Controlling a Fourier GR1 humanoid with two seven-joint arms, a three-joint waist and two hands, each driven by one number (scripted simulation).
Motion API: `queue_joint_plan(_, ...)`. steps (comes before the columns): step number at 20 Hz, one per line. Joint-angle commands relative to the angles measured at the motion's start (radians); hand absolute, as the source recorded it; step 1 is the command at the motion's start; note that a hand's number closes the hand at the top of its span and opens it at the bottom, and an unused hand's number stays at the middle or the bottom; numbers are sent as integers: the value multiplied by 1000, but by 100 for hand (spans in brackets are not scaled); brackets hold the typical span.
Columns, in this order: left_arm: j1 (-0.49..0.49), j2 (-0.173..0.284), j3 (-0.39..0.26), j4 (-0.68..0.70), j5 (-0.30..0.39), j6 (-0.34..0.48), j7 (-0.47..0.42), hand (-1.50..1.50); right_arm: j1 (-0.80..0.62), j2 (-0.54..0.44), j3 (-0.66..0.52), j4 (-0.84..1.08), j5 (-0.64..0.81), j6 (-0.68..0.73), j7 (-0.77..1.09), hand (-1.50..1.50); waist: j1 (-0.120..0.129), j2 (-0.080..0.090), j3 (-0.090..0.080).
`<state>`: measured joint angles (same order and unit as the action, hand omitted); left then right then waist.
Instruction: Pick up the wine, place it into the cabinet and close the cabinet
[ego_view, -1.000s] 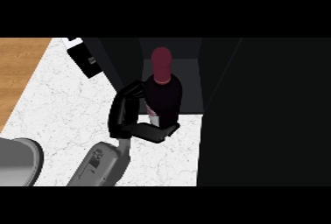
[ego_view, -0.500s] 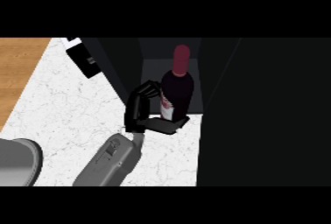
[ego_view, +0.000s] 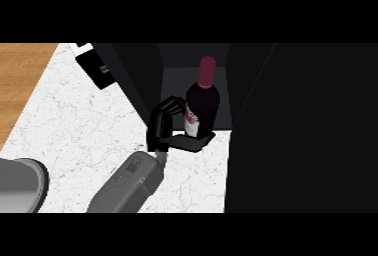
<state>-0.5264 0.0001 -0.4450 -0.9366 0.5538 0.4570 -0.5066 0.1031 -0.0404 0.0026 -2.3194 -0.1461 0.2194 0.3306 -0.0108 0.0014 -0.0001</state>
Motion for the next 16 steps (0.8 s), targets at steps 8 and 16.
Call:
queue_joint_plan(8,-46,7,86,234,145,-220,-145,150,-23,-22,-49,-10,-66,6,35,-150,1,1,0)
queue_joint_plan(16,-182,0,10,407,277,-225,-213,150,74,17,-13,48,-19,59,-115,-150,-14,3,0)
